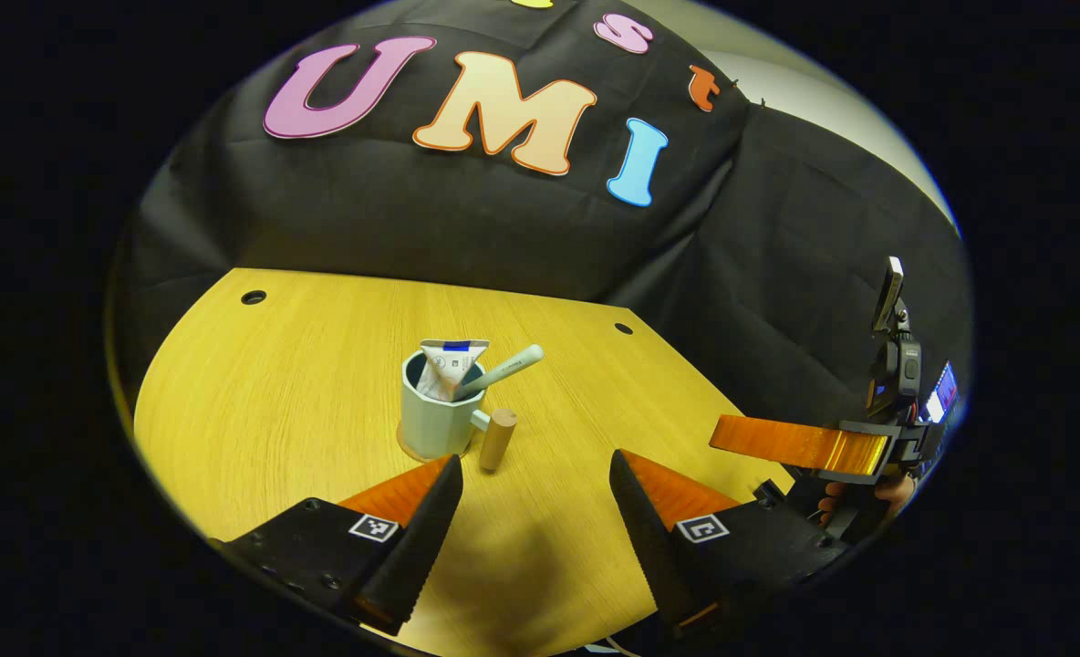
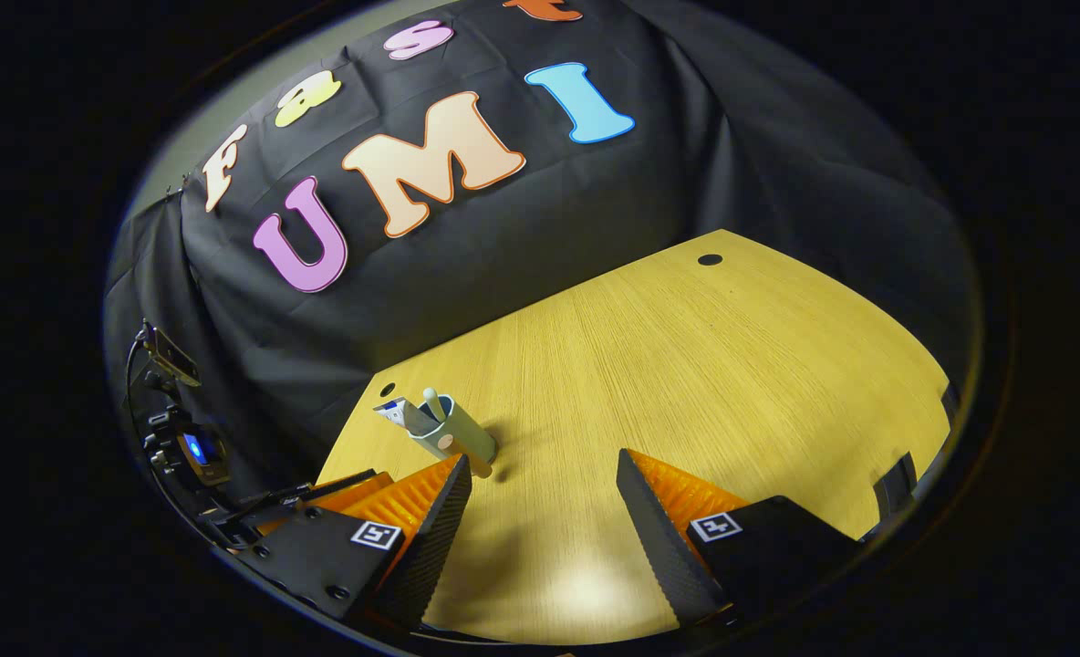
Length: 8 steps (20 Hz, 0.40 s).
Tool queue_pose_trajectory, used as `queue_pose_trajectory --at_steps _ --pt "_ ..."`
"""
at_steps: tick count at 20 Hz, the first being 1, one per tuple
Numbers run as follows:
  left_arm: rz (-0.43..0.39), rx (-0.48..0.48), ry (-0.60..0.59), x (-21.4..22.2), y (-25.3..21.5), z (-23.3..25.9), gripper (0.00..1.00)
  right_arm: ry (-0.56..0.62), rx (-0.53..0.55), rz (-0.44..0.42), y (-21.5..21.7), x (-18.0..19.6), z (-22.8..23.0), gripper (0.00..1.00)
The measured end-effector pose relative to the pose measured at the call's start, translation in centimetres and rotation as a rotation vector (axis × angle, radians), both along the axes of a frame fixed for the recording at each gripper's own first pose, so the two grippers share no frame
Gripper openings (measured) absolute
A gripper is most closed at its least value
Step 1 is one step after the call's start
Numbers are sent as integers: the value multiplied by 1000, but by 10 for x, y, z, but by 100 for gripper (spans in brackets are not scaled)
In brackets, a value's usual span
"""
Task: Put the toothbrush and toothpaste on the desktop into the cup, then pick up the cup and place it on the coaster on the desktop.
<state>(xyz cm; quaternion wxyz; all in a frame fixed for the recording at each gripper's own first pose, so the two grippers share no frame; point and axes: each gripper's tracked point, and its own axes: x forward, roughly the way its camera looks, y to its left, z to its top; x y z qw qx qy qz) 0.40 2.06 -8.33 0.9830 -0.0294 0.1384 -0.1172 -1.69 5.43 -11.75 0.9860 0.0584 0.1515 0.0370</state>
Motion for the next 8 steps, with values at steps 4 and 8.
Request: queue_pose_trajectory --at_steps 4,8 --pt "-17 39 15 -8 14 -3 94 -13 19 -9 17 0 -9 99" --pt "-21 35 28 -13 21 -10 94 -7 2 -20 20 -5 -14 99"
